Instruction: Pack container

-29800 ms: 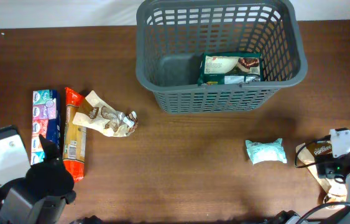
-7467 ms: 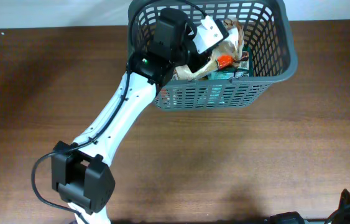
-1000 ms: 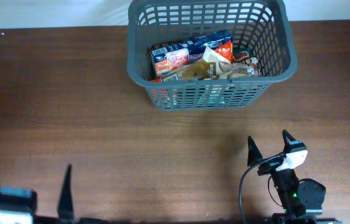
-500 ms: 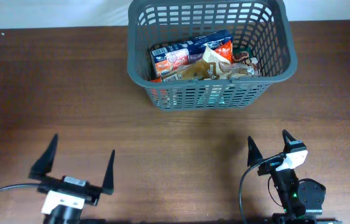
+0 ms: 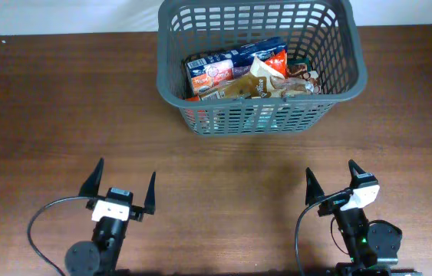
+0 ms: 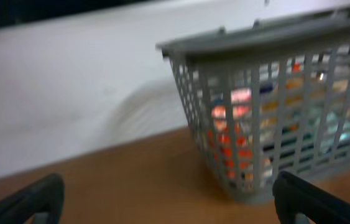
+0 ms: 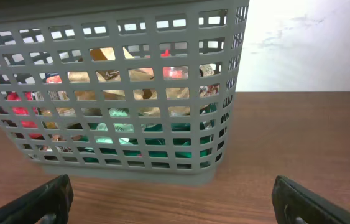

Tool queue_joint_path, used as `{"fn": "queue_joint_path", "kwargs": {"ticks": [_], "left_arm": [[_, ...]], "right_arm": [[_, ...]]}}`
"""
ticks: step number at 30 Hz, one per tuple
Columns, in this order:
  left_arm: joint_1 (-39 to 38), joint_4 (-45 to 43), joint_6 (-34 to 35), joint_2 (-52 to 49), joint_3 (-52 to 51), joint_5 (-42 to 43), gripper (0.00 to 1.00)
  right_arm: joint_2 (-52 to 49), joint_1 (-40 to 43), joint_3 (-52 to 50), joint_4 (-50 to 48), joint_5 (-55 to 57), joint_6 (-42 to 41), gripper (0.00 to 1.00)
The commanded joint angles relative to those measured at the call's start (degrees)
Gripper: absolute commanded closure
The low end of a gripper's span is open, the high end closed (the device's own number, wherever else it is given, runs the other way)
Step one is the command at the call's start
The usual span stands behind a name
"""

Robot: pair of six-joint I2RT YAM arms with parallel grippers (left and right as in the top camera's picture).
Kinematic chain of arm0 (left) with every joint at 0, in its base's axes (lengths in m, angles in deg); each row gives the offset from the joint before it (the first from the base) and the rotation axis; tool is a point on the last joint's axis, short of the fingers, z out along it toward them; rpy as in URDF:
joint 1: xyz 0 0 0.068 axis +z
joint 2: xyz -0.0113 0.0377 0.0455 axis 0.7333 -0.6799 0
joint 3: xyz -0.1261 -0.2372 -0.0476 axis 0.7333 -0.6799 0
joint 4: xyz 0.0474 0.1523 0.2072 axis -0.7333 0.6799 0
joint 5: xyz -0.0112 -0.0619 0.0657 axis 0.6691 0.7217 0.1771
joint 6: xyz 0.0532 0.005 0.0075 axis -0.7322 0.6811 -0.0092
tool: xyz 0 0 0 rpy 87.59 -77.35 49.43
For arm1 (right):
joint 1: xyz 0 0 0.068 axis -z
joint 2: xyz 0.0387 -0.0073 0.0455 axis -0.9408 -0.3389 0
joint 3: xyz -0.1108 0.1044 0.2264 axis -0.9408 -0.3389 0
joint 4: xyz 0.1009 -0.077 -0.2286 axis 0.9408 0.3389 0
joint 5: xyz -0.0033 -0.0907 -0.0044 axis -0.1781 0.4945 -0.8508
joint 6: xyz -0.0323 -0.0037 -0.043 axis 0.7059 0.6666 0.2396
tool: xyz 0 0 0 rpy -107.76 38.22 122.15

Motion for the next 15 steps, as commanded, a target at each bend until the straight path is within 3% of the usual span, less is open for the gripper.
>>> {"fn": "queue_joint_path", "kwargs": {"ticks": [1,15], "left_arm": [[0.3,2.3,0.7,0.6,-3.4,-2.3,0.01],[0.3,5.6,0.7,0.6,-4.2,-6.4,0.01]], "right_arm": [[0.4,0.1,-0.3,0.3,-0.3,-0.4,0.01],[0.4,0.1,-0.3,0.3,-0.3,-0.4,0.01]]}}
